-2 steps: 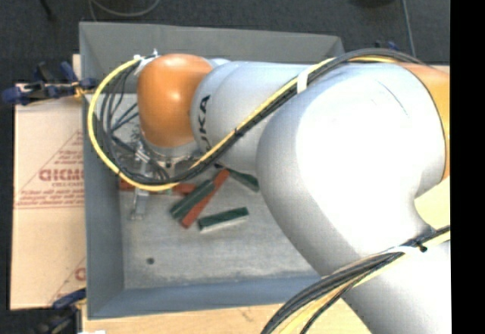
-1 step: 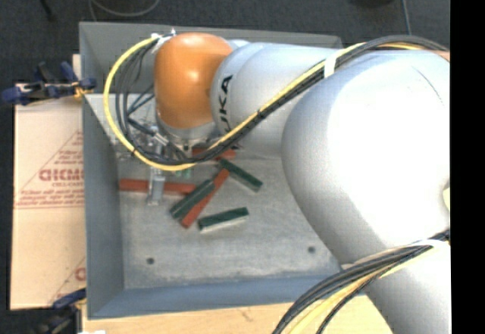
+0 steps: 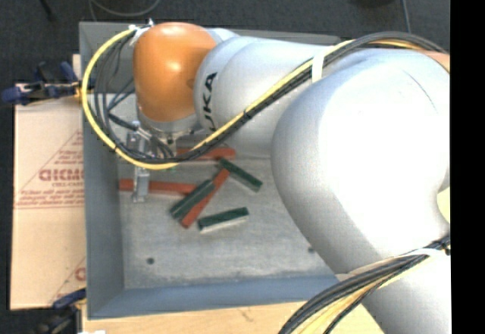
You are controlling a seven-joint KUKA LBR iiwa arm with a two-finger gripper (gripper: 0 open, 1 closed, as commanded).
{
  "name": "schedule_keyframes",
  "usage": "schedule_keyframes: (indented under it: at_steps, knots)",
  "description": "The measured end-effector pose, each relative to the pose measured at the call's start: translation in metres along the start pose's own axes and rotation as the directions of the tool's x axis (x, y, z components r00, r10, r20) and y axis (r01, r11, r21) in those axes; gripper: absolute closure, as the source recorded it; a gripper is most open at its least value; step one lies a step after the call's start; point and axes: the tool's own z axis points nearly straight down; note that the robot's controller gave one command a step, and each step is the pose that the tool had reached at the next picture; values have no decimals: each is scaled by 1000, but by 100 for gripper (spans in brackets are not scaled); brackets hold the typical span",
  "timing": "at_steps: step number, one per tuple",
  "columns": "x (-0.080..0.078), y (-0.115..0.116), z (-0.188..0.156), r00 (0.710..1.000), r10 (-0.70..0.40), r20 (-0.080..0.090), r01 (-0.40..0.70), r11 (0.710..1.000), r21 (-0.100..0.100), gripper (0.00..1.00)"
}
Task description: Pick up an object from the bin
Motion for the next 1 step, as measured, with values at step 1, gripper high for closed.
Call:
schedule_keyframes:
  at_steps: [1]
  knots:
    - [15, -6, 53, 997, 72, -9, -72, 997, 1, 0]
